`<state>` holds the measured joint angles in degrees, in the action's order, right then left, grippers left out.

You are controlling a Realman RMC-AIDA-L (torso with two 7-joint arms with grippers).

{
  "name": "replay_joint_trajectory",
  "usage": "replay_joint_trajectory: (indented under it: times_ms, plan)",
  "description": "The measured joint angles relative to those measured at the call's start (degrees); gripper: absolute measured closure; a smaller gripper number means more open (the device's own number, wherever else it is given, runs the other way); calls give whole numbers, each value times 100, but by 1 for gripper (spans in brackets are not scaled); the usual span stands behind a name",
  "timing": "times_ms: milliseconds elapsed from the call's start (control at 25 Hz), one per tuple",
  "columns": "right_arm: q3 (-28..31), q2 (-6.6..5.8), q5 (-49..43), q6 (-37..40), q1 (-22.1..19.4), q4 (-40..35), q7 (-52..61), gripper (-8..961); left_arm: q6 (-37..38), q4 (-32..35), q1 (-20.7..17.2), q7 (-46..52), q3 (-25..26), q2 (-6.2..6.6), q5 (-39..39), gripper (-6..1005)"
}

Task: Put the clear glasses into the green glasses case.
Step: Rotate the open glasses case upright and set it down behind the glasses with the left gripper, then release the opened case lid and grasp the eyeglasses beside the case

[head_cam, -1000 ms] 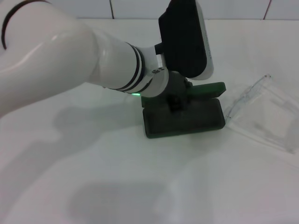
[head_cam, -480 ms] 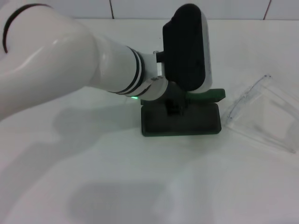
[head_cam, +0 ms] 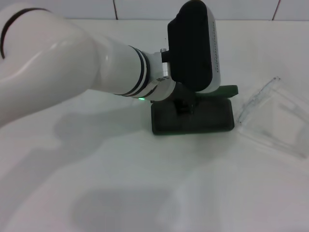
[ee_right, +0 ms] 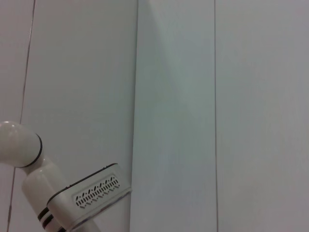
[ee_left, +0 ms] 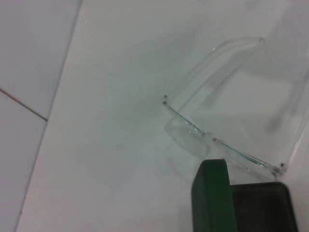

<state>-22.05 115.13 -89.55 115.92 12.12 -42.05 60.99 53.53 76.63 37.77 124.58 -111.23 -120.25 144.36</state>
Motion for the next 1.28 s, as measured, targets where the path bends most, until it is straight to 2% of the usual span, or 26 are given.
replay_joint_trajectory:
  times_ms: [720,1000,1160,1280]
  plan:
    - [9,-13,-1,0,-17,47,0,80,-136,126,-76,-12,-82,12,100,640]
    - [8,-16,-8,-1,-17,129,0,80,-334,624,-459,58,-77,2,303,639]
    - [8,-18,-10,1,-17,150,0,80,-475,552,-596,83,-57,2,309,657]
    - [8,-17,-10,16,-17,191,0,80,-543,384,-623,130,-58,2,279,717]
